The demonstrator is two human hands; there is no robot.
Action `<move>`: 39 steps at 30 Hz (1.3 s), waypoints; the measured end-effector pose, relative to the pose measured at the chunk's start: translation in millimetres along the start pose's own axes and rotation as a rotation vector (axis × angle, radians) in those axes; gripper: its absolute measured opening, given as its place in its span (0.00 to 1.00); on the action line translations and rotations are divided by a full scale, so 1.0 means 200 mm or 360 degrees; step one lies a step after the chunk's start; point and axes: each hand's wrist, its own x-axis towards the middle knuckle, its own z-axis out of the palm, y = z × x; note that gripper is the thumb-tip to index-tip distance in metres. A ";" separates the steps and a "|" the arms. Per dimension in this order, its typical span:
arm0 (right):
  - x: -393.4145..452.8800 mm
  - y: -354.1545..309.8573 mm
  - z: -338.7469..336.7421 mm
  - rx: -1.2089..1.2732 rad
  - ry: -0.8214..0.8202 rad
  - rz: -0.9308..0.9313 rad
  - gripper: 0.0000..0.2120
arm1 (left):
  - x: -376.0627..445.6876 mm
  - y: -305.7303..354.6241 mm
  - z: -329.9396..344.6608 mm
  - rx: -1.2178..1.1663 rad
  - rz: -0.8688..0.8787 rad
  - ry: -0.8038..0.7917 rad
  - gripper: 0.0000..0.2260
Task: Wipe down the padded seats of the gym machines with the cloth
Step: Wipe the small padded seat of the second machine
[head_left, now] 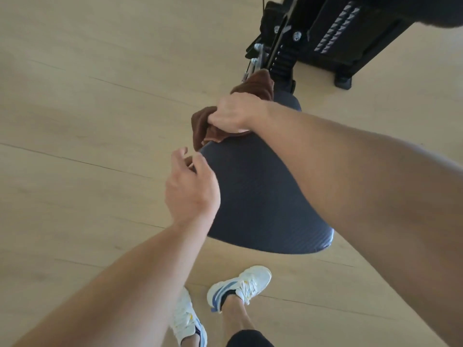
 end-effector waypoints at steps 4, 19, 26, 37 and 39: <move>-0.13 -0.25 0.12 0.0194 0.0127 -0.0173 0.23 | 0.11 -0.28 -0.15 -0.0734 -0.0450 -0.0271 0.13; -0.98 -0.38 0.82 0.0499 0.0715 0.0034 0.33 | -0.01 -0.42 -0.40 -0.0028 -0.0010 -0.0188 0.19; -1.17 -0.06 0.99 0.0841 0.0634 0.0848 0.37 | -0.03 -0.03 -0.09 0.0331 0.0482 -0.0284 0.26; -0.88 0.11 0.85 0.1118 0.0765 0.1268 0.32 | -0.04 -0.12 0.01 0.0722 0.0697 -0.0138 0.28; -0.82 0.19 0.79 0.1094 0.0716 0.1290 0.31 | -0.04 -0.12 0.01 0.0742 0.0703 -0.0133 0.28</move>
